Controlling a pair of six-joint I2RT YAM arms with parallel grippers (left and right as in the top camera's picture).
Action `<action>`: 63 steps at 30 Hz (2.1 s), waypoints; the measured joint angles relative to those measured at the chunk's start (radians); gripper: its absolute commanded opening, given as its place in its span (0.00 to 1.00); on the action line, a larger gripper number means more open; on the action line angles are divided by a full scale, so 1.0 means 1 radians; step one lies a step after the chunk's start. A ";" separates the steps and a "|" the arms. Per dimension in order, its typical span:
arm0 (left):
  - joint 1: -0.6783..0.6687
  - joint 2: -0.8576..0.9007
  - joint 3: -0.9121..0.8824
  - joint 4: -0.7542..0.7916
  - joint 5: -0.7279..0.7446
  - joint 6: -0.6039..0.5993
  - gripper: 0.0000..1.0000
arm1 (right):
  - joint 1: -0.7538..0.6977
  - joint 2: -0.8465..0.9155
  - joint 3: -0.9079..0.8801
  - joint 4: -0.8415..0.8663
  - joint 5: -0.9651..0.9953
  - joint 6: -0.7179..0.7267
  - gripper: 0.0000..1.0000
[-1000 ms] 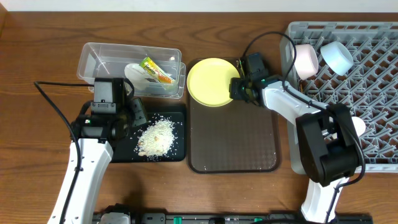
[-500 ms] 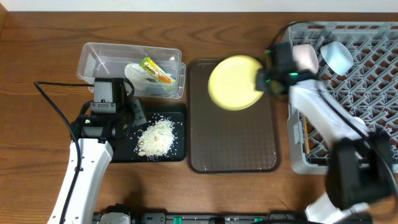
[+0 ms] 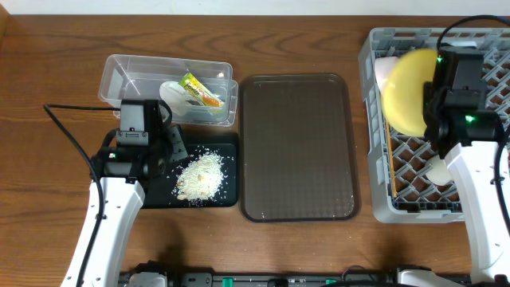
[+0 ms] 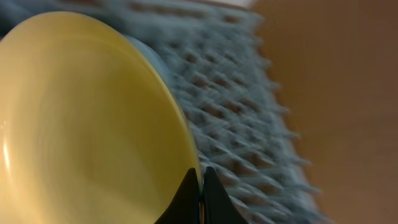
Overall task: Sort waste into correct bins and load items into the dishwasher rack
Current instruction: 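Carry the yellow plate with right gripper and stand it in the rack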
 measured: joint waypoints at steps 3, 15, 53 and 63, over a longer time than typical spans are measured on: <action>0.000 0.000 0.000 0.000 0.000 0.000 0.52 | -0.015 0.001 0.000 -0.032 0.090 -0.035 0.01; 0.000 0.000 0.000 0.001 0.000 0.000 0.52 | -0.018 0.099 0.000 -0.113 0.171 -0.051 0.01; 0.000 -0.002 0.001 -0.012 -0.001 0.077 0.87 | -0.130 -0.045 -0.002 -0.105 -0.832 0.143 0.99; 0.000 -0.150 0.002 -0.225 -0.003 0.094 0.87 | -0.147 -0.136 -0.020 -0.271 -0.771 0.163 0.99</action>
